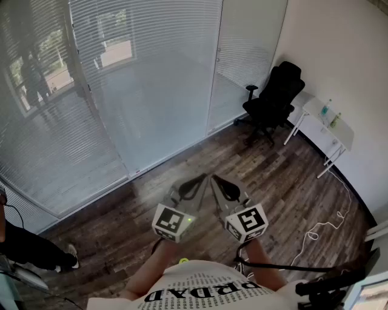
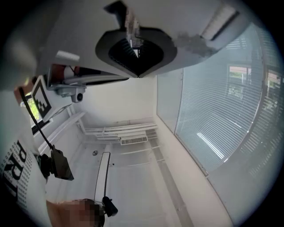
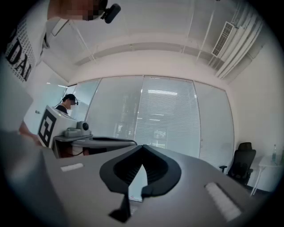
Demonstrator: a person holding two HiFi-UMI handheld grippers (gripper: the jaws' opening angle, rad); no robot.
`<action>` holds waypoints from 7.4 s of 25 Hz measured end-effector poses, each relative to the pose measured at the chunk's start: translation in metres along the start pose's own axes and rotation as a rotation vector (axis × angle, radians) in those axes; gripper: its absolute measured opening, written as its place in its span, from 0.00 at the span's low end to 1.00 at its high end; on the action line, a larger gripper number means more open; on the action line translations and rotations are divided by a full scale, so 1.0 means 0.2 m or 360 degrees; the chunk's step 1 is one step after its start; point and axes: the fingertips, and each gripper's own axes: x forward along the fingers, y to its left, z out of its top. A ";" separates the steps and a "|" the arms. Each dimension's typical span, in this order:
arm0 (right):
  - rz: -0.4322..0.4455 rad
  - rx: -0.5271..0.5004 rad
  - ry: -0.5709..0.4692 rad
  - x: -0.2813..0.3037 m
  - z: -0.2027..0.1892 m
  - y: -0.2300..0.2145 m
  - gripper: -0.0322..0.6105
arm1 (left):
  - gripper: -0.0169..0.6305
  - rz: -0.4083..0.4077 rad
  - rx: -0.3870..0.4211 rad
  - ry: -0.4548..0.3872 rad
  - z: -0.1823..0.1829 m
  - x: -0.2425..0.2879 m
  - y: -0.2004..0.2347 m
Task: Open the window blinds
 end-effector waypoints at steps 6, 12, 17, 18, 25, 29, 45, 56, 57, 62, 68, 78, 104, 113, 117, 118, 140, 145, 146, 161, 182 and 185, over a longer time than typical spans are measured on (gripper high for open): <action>0.0002 0.0020 0.0008 0.04 -0.02 -0.01 0.06 | 0.02 0.0007 0.0006 0.0001 -0.01 0.02 0.03; -0.0038 0.0073 -0.0018 0.05 -0.02 -0.02 0.06 | 0.02 -0.0011 -0.0028 0.0006 -0.05 0.00 0.04; -0.0072 0.0055 -0.0016 0.06 -0.03 -0.03 0.06 | 0.02 -0.0021 -0.0047 -0.0001 -0.06 0.00 0.07; -0.0075 0.0056 -0.0017 0.06 -0.03 -0.03 0.06 | 0.02 -0.0023 -0.0052 -0.0002 -0.06 -0.01 0.07; -0.0096 0.0091 -0.0011 0.11 -0.03 0.04 0.06 | 0.02 -0.0048 -0.0049 0.0000 -0.05 -0.07 0.10; -0.0089 0.0081 0.0021 0.16 -0.09 0.07 0.06 | 0.02 -0.0042 -0.0075 0.0016 -0.11 -0.09 0.14; -0.0024 0.0102 0.0005 0.53 -0.13 -0.50 0.06 | 0.02 0.0047 -0.0087 0.0050 -0.21 0.44 0.46; 0.0071 0.0033 -0.0037 0.74 -0.14 -1.02 0.06 | 0.02 0.0160 -0.0023 0.0023 -0.26 0.98 0.64; 0.0079 0.0028 -0.0035 0.76 -0.16 -1.05 0.06 | 0.02 0.0166 -0.0014 0.0024 -0.27 1.02 0.65; 0.0104 0.0030 -0.0013 0.79 -0.23 -1.15 0.06 | 0.02 0.0187 -0.0011 0.0022 -0.32 1.14 0.68; 0.0110 0.0053 -0.0003 0.90 -0.28 -1.31 0.06 | 0.02 0.0199 -0.0052 0.0028 -0.36 1.30 0.77; 0.0051 -0.0022 0.0014 1.21 -0.37 -1.54 0.06 | 0.02 0.0147 -0.0046 -0.0014 -0.48 1.58 1.10; -0.0017 -0.0099 -0.0019 2.11 -0.49 -2.14 0.06 | 0.02 0.0084 -0.0056 -0.0087 -0.67 2.24 1.90; 0.0013 -0.0106 0.0002 2.18 -0.56 -2.20 0.07 | 0.02 0.0117 -0.0090 -0.0092 -0.75 2.29 1.95; 0.0058 -0.0110 -0.0011 2.29 -0.57 -2.26 0.07 | 0.02 0.0172 -0.0086 -0.0087 -0.77 2.34 2.03; 0.0070 -0.0115 -0.0016 2.31 -0.56 -2.28 0.07 | 0.02 0.0189 -0.0082 -0.0094 -0.76 2.36 2.06; 0.0220 -0.0148 -0.0069 2.87 -0.47 -3.19 0.07 | 0.02 0.0373 -0.0003 -0.0105 -0.71 3.30 2.59; 0.0289 -0.0138 -0.0038 2.95 -0.54 -3.36 0.14 | 0.02 0.0434 0.0011 -0.0110 -0.78 3.47 2.65; 0.0300 -0.0137 -0.0030 2.96 -0.56 -3.38 0.14 | 0.02 0.0442 0.0009 -0.0106 -0.80 3.50 2.66; 0.0281 -0.0095 -0.0028 3.11 -0.67 -3.61 0.07 | 0.02 0.0434 -0.0027 -0.0074 -0.91 3.73 2.78; -0.0105 -0.0289 0.0070 3.62 -0.78 -3.98 0.20 | 0.02 0.0242 -0.0046 -0.0095 -1.05 4.00 3.23; -0.0168 -0.0353 0.0092 3.66 -0.79 -4.06 0.22 | 0.02 0.0217 -0.0047 -0.0083 -1.07 4.06 3.25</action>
